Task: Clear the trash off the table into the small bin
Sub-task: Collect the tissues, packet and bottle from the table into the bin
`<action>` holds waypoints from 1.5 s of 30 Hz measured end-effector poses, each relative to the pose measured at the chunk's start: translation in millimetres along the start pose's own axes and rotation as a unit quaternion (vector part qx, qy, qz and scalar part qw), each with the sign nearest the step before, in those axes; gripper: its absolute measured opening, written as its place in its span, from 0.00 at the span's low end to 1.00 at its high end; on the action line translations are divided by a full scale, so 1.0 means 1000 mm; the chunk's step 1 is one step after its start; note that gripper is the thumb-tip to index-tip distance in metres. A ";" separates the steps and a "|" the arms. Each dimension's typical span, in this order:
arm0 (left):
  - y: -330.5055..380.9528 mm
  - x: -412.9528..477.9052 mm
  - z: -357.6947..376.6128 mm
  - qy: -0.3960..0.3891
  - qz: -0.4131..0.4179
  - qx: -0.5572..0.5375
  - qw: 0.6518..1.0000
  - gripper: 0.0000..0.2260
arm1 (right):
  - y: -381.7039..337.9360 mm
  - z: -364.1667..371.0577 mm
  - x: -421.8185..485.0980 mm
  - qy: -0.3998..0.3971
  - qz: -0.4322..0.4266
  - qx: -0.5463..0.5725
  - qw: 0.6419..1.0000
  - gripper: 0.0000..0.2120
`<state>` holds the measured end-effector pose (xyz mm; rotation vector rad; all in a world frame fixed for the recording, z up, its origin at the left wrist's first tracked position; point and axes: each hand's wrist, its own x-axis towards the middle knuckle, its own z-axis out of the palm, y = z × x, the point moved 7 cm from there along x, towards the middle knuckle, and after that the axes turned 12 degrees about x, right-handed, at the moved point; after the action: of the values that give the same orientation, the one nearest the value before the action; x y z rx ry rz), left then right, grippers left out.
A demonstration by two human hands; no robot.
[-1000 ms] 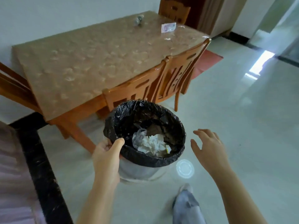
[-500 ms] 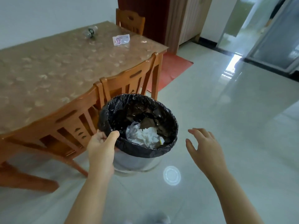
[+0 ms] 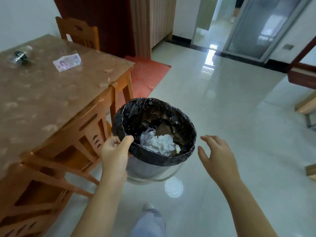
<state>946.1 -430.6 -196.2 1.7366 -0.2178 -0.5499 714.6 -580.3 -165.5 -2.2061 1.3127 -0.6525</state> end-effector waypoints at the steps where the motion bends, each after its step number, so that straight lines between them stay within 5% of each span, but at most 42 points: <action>1: 0.011 0.016 0.011 -0.013 0.005 -0.009 1.000 0.16 | 0.001 0.000 0.017 0.006 0.007 0.000 1.000 0.14; 13: 0.078 0.191 0.120 -0.002 -0.004 -0.052 0.999 0.13 | 0.016 0.039 0.221 0.011 0.012 0.031 0.999 0.13; 23: 0.145 0.306 0.166 0.174 0.024 -0.098 0.979 0.12 | -0.012 0.076 0.442 -0.076 -0.135 0.062 0.986 0.14; 32: 0.176 0.384 0.115 0.357 0.014 -0.142 0.923 0.07 | -0.102 0.164 0.557 -0.183 -0.251 0.084 0.947 0.14; 42: 0.167 0.481 -0.002 0.494 -0.031 -0.213 0.842 0.08 | -0.253 0.304 0.632 -0.291 -0.386 0.039 0.875 0.14; 45: 0.167 0.496 -0.034 0.496 -0.021 -0.228 0.838 0.15 | -0.295 0.344 0.640 -0.322 -0.412 0.041 0.851 0.14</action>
<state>1418.0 -655.5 -152.1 1.3497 0.6466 0.3073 1394.0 -971.2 -148.2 -2.5315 -0.0325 -0.1687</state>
